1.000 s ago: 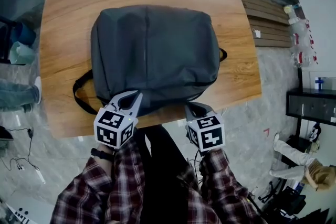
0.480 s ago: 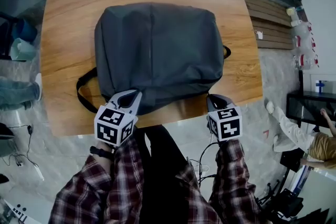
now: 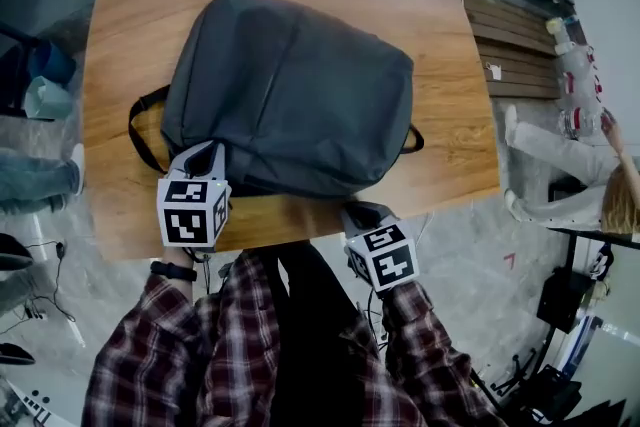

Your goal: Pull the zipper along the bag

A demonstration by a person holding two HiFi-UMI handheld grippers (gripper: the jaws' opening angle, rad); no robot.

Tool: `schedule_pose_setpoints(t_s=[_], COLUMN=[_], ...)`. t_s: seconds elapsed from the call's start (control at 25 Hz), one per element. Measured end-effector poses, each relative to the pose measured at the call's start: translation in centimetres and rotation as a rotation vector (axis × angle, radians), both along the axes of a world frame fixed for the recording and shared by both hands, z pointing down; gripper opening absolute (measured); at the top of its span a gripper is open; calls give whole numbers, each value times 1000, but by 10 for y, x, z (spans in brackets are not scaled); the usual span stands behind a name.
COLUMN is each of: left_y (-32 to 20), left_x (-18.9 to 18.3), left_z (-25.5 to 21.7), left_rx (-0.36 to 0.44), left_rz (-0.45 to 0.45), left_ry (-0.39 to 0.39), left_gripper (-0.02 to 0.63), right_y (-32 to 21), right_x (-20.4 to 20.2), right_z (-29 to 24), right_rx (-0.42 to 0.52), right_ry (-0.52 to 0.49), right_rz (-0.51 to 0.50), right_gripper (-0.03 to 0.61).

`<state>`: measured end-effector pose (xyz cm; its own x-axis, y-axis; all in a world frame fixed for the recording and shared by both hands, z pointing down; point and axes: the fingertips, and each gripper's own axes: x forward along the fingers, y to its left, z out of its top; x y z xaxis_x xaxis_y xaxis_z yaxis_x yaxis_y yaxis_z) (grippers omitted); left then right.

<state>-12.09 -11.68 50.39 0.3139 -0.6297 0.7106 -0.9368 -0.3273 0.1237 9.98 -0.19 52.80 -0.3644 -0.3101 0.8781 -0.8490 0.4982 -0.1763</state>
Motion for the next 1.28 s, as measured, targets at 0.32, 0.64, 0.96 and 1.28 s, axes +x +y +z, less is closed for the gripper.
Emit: schedule_pose_setpoints(t_s=[0.32,0.64,0.96,1.28], left_y=[5,15,17,18], left_x=[98,115,116,116], left_z=[-43,-3,2,-1], left_rx=[26,73,63,57], left_rz=[97,203,235,250], left_ry=[310,214,168,174], left_gripper=[11,11,9,9], right_y=[8,15,10,-30], right_x=[-93,-95,-52,35], right_z=[-6,-6,-6,-13], right_rx=[20,31,65,127], right_ry=[-120,-80,-7,120], right_rz=[-89,-142,-120,-69], right_gripper=[17,17,17,17])
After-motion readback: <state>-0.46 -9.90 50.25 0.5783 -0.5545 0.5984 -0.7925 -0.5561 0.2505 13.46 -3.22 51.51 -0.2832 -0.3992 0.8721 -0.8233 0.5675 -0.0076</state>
